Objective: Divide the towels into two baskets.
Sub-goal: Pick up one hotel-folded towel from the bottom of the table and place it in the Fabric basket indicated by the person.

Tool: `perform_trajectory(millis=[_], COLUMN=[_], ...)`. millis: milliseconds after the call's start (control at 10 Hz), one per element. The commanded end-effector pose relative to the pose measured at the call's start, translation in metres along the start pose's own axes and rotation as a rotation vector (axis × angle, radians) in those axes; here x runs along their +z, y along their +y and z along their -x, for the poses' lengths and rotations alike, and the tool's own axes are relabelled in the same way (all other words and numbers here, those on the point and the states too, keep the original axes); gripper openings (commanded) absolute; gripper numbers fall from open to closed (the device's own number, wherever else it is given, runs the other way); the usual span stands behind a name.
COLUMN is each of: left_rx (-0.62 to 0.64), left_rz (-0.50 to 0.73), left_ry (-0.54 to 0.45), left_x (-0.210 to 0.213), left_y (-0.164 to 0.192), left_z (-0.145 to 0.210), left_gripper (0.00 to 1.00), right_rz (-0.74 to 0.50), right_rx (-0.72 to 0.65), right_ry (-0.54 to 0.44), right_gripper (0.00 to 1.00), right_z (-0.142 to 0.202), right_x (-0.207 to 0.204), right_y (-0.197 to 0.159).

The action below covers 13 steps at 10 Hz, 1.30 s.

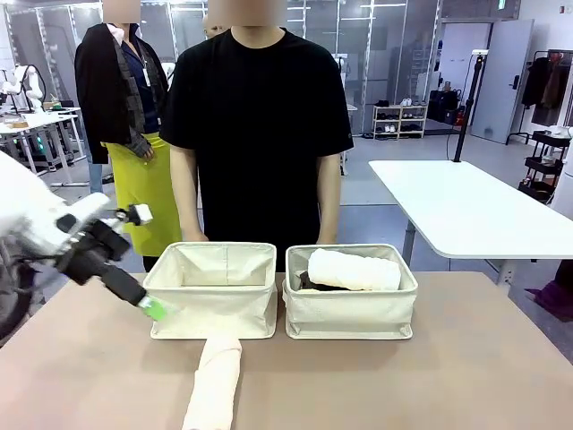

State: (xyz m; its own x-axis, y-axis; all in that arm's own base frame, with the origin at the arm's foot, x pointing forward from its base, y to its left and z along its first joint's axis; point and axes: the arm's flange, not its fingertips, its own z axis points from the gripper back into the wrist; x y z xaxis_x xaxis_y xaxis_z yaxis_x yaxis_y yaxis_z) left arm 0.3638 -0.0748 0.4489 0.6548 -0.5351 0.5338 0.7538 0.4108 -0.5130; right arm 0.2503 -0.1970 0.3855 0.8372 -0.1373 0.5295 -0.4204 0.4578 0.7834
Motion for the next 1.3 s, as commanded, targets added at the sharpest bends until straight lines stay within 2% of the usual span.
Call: perform_trajectory(millis=[0, 200, 400, 500, 600, 800, 900, 1200], left_rx=[0.146, 0.261, 0.328, 0.376, 0.440, 0.503, 0.475, 0.475], left_rz=[0.139, 0.183, 0.390, 0.405, 0.395, 0.415, 0.378, 0.378], left_ry=[-0.130, -0.292, -0.433, -0.500, -0.549, -0.647, -0.561, -0.561], left_x=[0.055, 0.102, 0.145, 0.160, 0.166, 0.167, 0.160, 0.160], left_y=[0.016, 0.042, 0.078, 0.097, 0.109, 0.128, 0.094, 0.094], left_z=[0.050, 0.122, 0.195, 0.231, 0.253, 0.270, 0.273, 0.273], left_gripper=[1.00, 1.00, 1.00, 1.00, 1.00, 1.00, 1.00, 1.00], right_rz=[-0.009, -0.009, -0.009, -0.009, -0.009, -0.009, -0.009, -0.009], right_rx=[0.019, 0.019, 0.019, 0.019, 0.019, 0.019, 0.019, 0.019], right_ry=[-0.017, -0.017, -0.017, -0.017, -0.017, -0.017, -0.017, -0.017], right_gripper=[1.00, 1.00, 1.00, 1.00, 1.00, 1.00, 1.00, 1.00], right_z=[0.001, 0.001, 0.001, 0.001, 0.001, 0.001, 0.001, 0.001], right_x=[0.000, 0.000, 0.000, 0.000, 0.000, 0.000, 0.000, 0.000], right_y=[0.003, 0.003, 0.003, 0.003, 0.003, 0.003, 0.003, 0.003])
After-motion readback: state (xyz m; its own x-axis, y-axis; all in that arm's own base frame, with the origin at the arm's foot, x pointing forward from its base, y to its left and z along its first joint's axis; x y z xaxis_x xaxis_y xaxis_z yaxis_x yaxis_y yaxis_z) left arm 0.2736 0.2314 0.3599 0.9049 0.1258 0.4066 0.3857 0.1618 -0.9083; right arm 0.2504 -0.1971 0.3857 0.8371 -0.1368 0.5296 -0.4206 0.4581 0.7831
